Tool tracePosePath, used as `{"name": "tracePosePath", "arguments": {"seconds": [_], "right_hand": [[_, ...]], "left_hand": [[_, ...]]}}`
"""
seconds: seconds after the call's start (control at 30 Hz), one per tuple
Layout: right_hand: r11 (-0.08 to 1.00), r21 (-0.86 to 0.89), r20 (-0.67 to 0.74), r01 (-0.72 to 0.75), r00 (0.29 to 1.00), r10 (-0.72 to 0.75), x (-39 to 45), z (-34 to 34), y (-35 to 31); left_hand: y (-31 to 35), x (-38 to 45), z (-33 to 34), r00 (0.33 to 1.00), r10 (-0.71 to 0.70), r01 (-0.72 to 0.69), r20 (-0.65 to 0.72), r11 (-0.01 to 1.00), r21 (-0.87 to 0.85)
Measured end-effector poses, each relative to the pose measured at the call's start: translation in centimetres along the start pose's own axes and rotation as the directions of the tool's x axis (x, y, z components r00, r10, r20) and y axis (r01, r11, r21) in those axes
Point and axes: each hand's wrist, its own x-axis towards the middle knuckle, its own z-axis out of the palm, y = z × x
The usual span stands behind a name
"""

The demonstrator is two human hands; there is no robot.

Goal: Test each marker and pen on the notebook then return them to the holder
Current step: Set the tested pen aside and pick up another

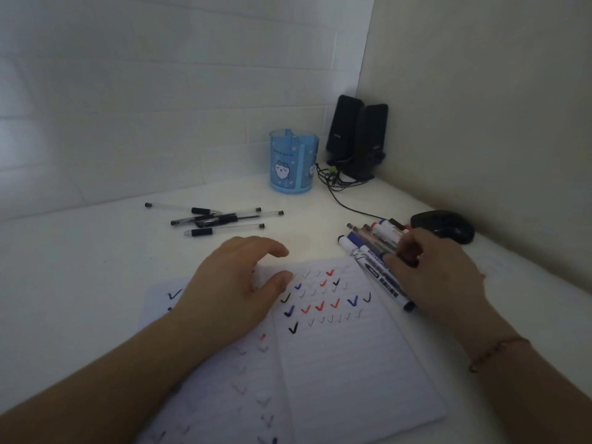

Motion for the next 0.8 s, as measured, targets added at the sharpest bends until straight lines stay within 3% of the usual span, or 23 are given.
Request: {"name": "tracePosePath", "arguments": {"seconds": [0.2,0.33,0.43,0.53,0.67,0.8], "right_hand": [[0.999,0.038,-0.066,0.009,0.998,-0.007,-0.1,-0.3,-0.5],[0.966,-0.014,-0.145,0.256,0.956,-0.256,-0.3,-0.9,-3.8],[0.869,-0.123,0.096,0.48,0.877,-0.471,1.0,-0.1,-8.3],[0.824,-0.072,0.284,0.562,0.804,-0.523,3.7,2.8,-12.0],[0.87,-0.01,0.33,0.492,0.823,-0.462,6.0,7.1,-14.8],[0.854,-0.074,0.224,0.515,0.843,-0.489,6.0,8.1,-15.4]], "left_hand": [[-0.5,0.2,0.3,1.0,-0.029,0.029,0.001,0.998,0.054],[-0.8,0.4,0.2,0.999,-0.04,0.042,-0.019,0.992,0.117],[-1.2,0.6,-0.1,0.999,-0.049,0.051,-0.015,0.987,0.149],[-1.5,0.6,-0.1,0.998,-0.056,0.048,0.029,0.976,0.212],[-1.7,0.5,0.0,1.0,-0.021,0.017,0.015,0.977,0.211],[-2.0,0.4,0.2,0.999,0.022,-0.011,-0.05,0.978,0.208]]}}
